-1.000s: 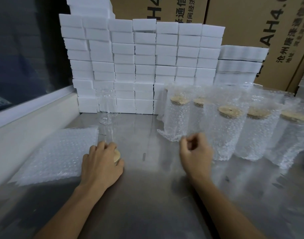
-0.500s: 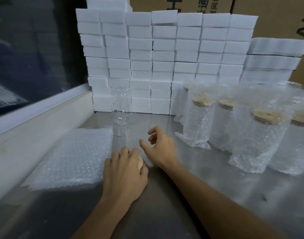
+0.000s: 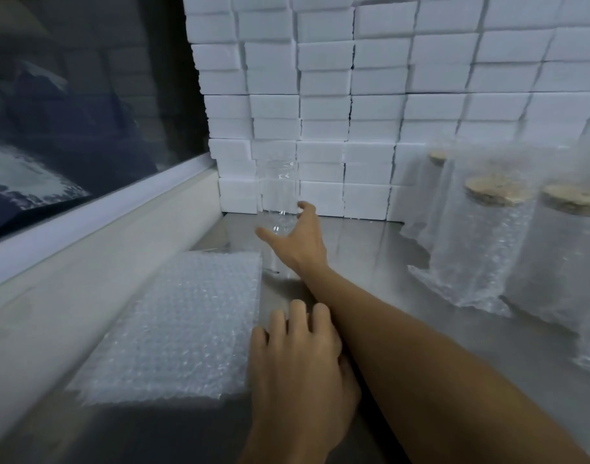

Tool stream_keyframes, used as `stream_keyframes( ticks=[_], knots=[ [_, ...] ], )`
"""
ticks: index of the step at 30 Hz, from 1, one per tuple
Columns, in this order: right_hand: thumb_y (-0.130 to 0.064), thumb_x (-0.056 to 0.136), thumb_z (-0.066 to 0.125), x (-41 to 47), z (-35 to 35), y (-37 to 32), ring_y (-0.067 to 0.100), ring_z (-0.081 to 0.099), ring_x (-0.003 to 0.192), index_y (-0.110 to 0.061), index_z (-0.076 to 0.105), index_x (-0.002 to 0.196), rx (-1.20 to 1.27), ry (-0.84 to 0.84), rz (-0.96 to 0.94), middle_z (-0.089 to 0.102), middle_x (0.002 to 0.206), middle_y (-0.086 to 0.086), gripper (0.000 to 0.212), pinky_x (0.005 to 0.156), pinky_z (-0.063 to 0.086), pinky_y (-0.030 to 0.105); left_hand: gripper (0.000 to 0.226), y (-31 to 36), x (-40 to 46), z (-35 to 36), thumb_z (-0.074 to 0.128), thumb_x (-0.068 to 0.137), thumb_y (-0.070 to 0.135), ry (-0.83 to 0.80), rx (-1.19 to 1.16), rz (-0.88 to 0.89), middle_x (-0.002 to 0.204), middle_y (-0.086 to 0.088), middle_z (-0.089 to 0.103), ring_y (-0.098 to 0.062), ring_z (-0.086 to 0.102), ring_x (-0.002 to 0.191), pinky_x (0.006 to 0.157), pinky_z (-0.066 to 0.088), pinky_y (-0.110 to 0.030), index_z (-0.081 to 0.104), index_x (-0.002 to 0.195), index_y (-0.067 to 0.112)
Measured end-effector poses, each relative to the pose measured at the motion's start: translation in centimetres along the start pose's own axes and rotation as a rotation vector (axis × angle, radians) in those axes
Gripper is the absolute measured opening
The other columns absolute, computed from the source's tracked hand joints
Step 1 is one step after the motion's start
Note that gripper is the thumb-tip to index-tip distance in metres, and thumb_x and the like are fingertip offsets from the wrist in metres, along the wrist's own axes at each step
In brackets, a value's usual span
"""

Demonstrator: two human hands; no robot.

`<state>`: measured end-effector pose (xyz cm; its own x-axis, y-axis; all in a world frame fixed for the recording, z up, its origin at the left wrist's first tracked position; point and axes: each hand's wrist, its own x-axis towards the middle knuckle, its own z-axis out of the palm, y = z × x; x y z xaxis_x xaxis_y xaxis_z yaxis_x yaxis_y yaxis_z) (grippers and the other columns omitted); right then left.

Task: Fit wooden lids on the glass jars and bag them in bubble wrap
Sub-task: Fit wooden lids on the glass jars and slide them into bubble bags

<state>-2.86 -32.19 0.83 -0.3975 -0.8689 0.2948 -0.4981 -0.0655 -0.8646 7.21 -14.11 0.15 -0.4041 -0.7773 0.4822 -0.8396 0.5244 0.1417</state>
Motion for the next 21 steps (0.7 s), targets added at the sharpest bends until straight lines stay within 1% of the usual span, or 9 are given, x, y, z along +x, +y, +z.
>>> stream_keyframes(
  ticks=[5,9,12,14,16,19,21],
  knots=[
    [-0.052,0.074,0.081,2.3,1.2,0.1,0.023,0.052,0.124,-0.021,0.03,0.146,-0.041,-0.002,0.013,0.047,0.138,0.002,0.093,0.103,0.045,0.046,0.037,0.0,0.2,0.1,0.077,0.047,0.031,-0.025,-0.012,-0.024,0.071,0.001,0.054,-0.021,0.052,0.062,0.053,0.044,-0.037,0.056,0.075,0.021],
    [-0.052,0.072,0.082,2.4,1.1,0.3,0.022,0.052,0.124,-0.022,0.033,0.144,-0.03,0.009,0.017,0.049,0.137,0.001,0.092,0.103,0.046,0.044,0.035,-0.2,0.1,0.3,0.076,0.049,0.032,-0.008,-0.039,-0.021,0.073,0.001,0.055,-0.021,0.052,0.064,0.055,0.043,-0.037,0.057,0.077,0.022],
    [-0.052,0.072,0.083,1.4,0.4,0.5,0.021,0.05,0.126,-0.023,0.034,0.143,0.008,0.02,0.022,0.049,0.138,0.001,0.091,0.103,0.046,0.043,0.036,-0.3,0.0,0.3,0.075,0.054,0.037,-0.002,-0.053,-0.017,0.077,0.003,0.056,-0.019,0.052,0.069,0.059,0.042,-0.036,0.059,0.083,0.024],
    [-0.052,0.072,0.083,0.4,-0.2,0.6,0.021,0.05,0.126,-0.023,0.034,0.144,0.028,0.028,0.024,0.048,0.138,0.0,0.091,0.105,0.046,0.044,0.034,-0.3,0.0,0.2,0.067,0.064,0.044,-0.001,-0.044,-0.022,0.086,0.005,0.054,-0.017,0.048,0.076,0.065,0.039,-0.033,0.054,0.09,0.027],
    [-0.052,0.072,0.084,-0.9,-1.0,0.7,0.019,0.051,0.125,-0.022,0.035,0.144,0.039,0.039,0.021,0.048,0.139,0.0,0.092,0.104,0.047,0.042,0.035,-0.3,-0.1,0.2,0.053,0.075,0.051,0.012,-0.068,-0.038,0.097,0.007,0.05,-0.015,0.044,0.085,0.072,0.034,-0.032,0.048,0.102,0.03],
    [-0.052,0.072,0.085,-3.0,-2.5,1.0,0.016,0.052,0.122,-0.021,0.036,0.145,0.045,0.042,0.011,0.049,0.136,0.0,0.093,0.1,0.048,0.036,0.047,-0.3,-0.2,0.1,0.044,0.078,0.06,0.03,-0.085,-0.058,0.11,0.008,0.048,-0.016,0.045,0.096,0.079,0.036,-0.034,0.044,0.115,0.032],
    [-0.051,0.071,0.085,-4.6,-3.6,1.0,0.015,0.052,0.121,-0.021,0.036,0.146,0.059,0.053,0.02,0.05,0.132,-0.001,0.094,0.101,0.048,0.037,0.052,-0.3,-0.2,-0.1,0.04,0.077,0.063,0.031,-0.086,-0.072,0.112,0.008,0.048,-0.016,0.044,0.1,0.081,0.036,-0.035,0.044,0.118,0.033]
  ],
)
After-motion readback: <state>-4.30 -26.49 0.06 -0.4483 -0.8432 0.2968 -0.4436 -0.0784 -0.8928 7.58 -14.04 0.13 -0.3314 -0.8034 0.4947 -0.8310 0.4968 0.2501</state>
